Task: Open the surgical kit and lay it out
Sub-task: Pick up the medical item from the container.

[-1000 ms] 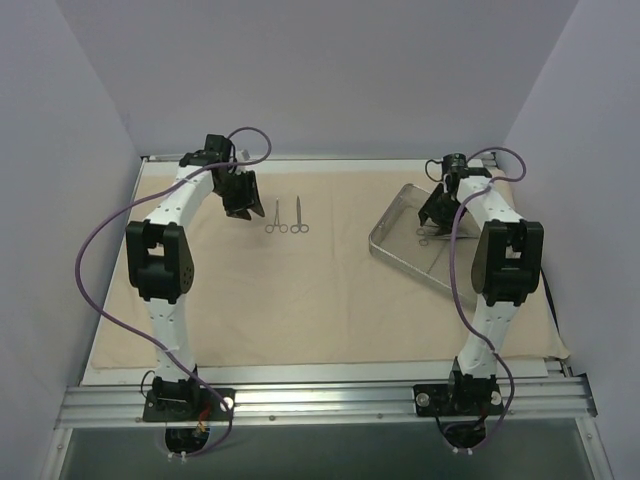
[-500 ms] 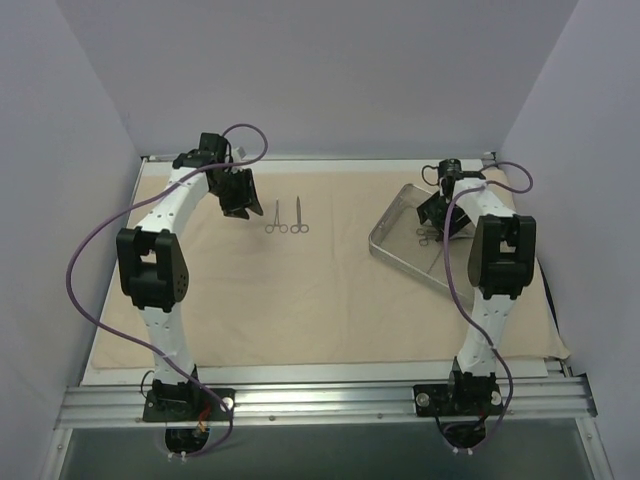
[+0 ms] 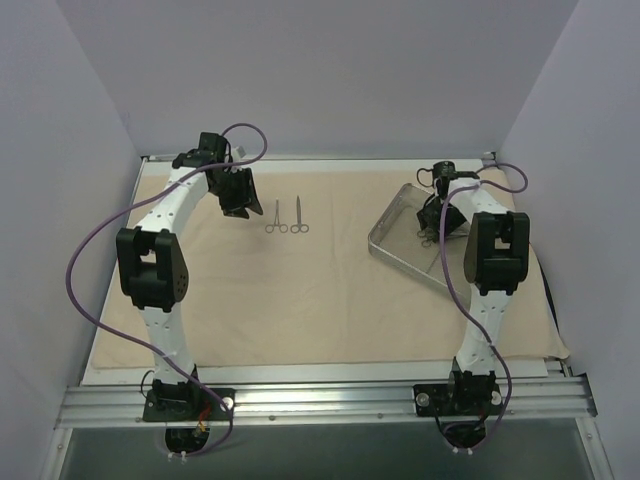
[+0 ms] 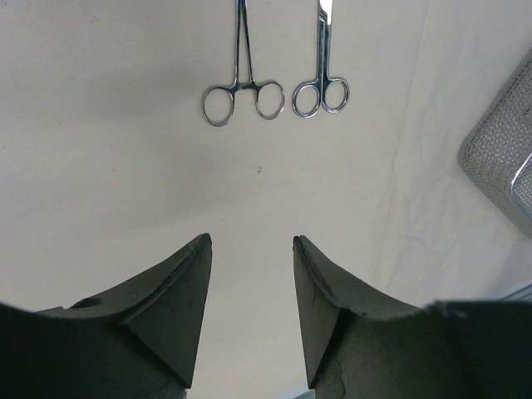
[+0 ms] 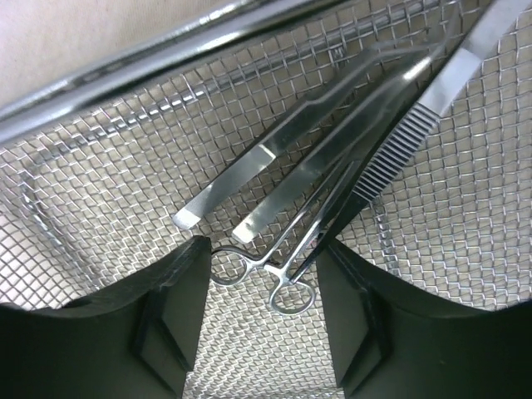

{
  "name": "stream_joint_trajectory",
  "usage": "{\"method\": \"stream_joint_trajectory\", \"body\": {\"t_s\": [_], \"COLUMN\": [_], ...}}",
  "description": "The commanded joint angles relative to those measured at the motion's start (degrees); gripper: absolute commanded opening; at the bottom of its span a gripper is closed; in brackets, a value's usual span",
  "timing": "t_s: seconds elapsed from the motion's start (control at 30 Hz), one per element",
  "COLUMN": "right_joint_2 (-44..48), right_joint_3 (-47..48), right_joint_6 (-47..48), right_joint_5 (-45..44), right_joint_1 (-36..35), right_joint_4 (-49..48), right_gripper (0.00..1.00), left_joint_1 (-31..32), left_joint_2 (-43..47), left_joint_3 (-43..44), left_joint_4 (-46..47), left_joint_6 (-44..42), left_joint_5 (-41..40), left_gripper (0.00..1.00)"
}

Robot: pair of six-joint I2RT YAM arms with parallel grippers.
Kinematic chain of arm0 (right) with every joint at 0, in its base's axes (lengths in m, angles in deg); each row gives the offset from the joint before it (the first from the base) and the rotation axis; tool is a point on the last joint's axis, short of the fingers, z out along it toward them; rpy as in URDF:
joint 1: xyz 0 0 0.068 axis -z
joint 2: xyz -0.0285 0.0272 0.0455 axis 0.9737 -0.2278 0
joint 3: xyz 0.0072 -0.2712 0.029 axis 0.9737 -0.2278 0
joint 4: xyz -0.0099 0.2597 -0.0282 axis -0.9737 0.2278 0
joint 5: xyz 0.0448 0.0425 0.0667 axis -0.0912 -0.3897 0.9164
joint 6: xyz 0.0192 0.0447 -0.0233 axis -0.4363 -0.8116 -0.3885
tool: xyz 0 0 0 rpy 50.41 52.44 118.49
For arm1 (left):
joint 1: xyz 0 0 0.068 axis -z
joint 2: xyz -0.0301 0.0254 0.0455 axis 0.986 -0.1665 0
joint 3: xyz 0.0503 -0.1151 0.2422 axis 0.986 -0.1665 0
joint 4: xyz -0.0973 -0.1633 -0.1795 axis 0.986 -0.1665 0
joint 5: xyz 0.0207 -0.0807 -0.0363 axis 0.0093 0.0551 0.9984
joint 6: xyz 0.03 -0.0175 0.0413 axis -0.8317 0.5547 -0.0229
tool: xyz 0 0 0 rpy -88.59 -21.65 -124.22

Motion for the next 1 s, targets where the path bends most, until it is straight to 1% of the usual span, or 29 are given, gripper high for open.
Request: {"method": "stream_joint_trajectory", "body": {"t_s": [0.0,0.03,0.07,0.17,0.33,0.47,0.53,0.7,0.83,0.9,0.97], "right_joint_2": [-0.9,-0.6,-0.6,1.4,6.3,10.3,12.5,17.0,18.8,19.3,19.7], "right_joint_3": [-3.8,-4.2,-4.9,-6.9,-7.8,-9.3,-10.5,-12.2,-13.3,-13.0,-13.2], "right_joint_6": [0.3,1.1,2.5,4.2,7.9,10.7,11.5,14.8,16.9,18.2,19.5], "right_joint_5": [1.8,2.2,2.3,2.2,1.0,1.8,2.9,5.4,10.5,11.4,13.3], "right_joint_1": [-1.6,-1.8,-2.1,-2.2,-2.3,-2.3,-2.3,-2.5,-2.4,-2.5,-2.5], "right_joint_4": [2.7,2.7,3.1,3.3,4.1,4.4,4.2,3.4,1.3,1.2,0.1], "right_gripper": [0.46,0.42,0.36,0.26,0.15,0.04,0.0,0.0,0.0,0.0,0.0], "left_joint_1": [-0.3,-0.3,-0.2,-0.3,-0.3,-0.2,-0.1,0.5,1.0,1.4,1.5], "left_joint_2": [2.5,2.4,2.4,2.5,3.2,3.8,3.9,3.2,3.3,3.3,3.7], "left_joint_3": [2.0,2.2,2.6,3.0,2.5,2.0,2.0,3.4,3.9,4.1,3.3], "left_joint_4": [1.4,1.3,1.1,0.7,0.3,0.2,0.3,-0.7,-0.1,0.3,3.4], "left_joint_6": [-0.1,-0.1,-0.2,-0.4,-0.8,-0.8,-0.8,-1.1,-1.5,-2.1,-2.4], "left_joint_5": [1.3,1.2,1.1,1.0,0.1,0.0,-0.1,0.0,1.1,3.0,10.0], "left_gripper": [0.53,0.53,0.53,0.53,0.53,0.53,0.53,0.53,0.53,0.52,0.52]}}
